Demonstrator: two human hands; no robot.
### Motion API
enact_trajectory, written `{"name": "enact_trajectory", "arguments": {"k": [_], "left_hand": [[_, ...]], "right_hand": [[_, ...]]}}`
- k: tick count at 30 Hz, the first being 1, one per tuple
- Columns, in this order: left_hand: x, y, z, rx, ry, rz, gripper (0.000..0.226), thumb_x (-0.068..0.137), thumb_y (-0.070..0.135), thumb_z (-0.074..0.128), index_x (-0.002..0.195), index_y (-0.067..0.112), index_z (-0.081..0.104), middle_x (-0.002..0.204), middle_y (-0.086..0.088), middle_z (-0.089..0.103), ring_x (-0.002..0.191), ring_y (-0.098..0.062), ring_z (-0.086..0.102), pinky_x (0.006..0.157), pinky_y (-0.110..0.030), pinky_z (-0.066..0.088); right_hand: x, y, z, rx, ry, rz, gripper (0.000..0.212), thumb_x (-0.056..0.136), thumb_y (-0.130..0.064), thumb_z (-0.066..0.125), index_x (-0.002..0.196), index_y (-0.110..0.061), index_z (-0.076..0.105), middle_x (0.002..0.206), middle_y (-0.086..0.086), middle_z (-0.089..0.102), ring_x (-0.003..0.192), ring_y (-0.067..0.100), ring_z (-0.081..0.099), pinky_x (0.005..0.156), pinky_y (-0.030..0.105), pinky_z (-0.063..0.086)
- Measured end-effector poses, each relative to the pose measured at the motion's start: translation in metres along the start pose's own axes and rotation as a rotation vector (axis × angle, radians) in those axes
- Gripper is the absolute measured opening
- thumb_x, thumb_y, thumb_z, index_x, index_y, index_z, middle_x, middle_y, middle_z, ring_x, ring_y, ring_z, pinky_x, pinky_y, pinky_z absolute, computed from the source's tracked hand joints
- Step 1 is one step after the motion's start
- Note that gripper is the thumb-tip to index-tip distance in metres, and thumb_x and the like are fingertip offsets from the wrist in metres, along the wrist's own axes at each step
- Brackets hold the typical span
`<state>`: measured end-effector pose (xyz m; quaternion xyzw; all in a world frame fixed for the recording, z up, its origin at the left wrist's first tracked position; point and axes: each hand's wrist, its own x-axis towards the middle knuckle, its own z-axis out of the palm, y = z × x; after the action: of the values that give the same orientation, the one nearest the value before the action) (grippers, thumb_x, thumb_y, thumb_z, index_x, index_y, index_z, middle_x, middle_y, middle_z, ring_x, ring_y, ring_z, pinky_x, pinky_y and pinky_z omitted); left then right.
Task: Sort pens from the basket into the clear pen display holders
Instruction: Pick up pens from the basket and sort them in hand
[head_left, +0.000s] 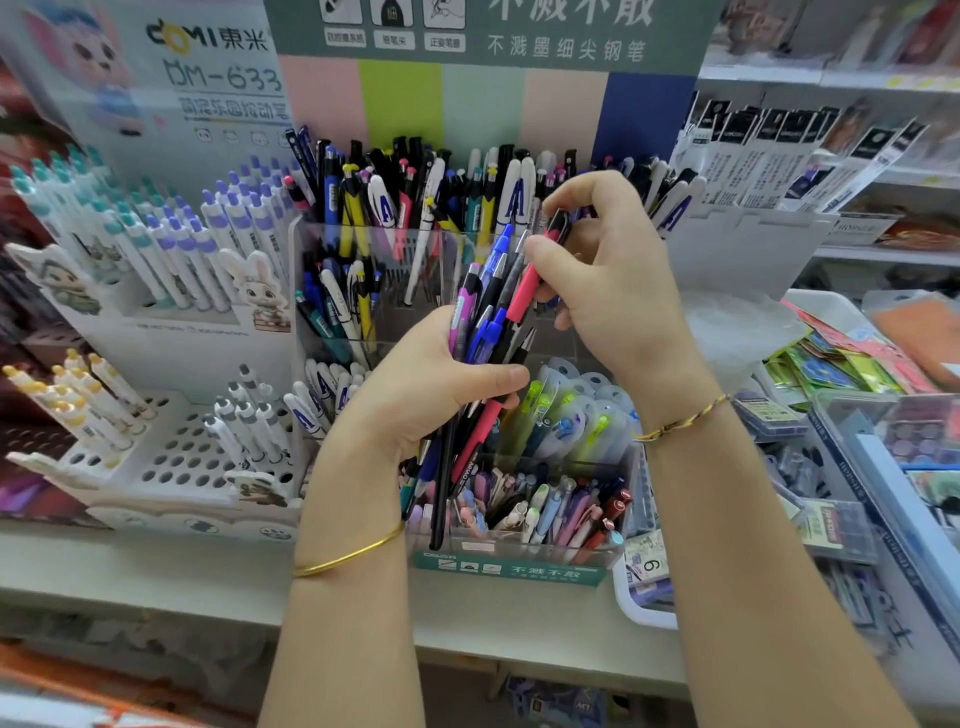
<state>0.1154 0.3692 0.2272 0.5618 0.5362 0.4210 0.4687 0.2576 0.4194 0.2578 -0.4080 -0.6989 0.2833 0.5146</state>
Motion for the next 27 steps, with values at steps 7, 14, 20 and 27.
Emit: {"name": "enact_trajectory", "arguments": {"k": [7,14,20,27], "left_hand": [[-0.0016,0.0027,0.0022,-0.026,0.004,0.016,0.025,0.082,-0.001,0.07,0.101,0.01,0.059,0.093,-0.019,0.071,0.071,-0.018,0.071,0.062,-0.018,0.054],[0.0032,-0.0026,0.0029,-0.024,0.024,0.02,0.03,0.082,0.002,0.072,0.109,0.007,0.058,0.095,-0.019,0.072,0.077,-0.025,0.072,0.073,-0.028,0.06],[0.0049,-0.0006,0.0013,-0.005,0.049,0.016,0.035,0.083,0.004,0.072,0.115,0.005,0.057,0.097,-0.014,0.071,0.071,-0.012,0.071,0.06,-0.015,0.052],[0.0056,-0.0031,0.0017,-0.015,0.033,0.026,0.029,0.083,0.0,0.07,0.109,0.002,0.059,0.101,-0.024,0.068,0.071,-0.017,0.07,0.065,-0.022,0.057]], "right_hand": [[0.0004,-0.0057,-0.0062,0.094,-0.045,0.1,0.015,0.091,-0.006,0.058,0.103,-0.01,0.05,0.076,0.016,0.065,0.054,0.016,0.062,0.048,0.03,0.054],[0.0033,-0.0045,-0.009,-0.006,-0.015,0.057,0.017,0.088,-0.007,0.062,0.102,-0.008,0.053,0.078,0.016,0.064,0.063,0.029,0.066,0.05,0.037,0.057],[0.0055,-0.0034,-0.0059,0.021,-0.046,0.107,0.015,0.09,-0.007,0.058,0.103,-0.011,0.051,0.081,0.017,0.065,0.063,0.025,0.067,0.05,0.031,0.057],[0.0061,-0.0038,-0.0041,0.021,-0.094,0.115,0.021,0.088,-0.004,0.061,0.106,-0.005,0.049,0.081,0.021,0.065,0.06,0.026,0.066,0.052,0.035,0.058]]}}
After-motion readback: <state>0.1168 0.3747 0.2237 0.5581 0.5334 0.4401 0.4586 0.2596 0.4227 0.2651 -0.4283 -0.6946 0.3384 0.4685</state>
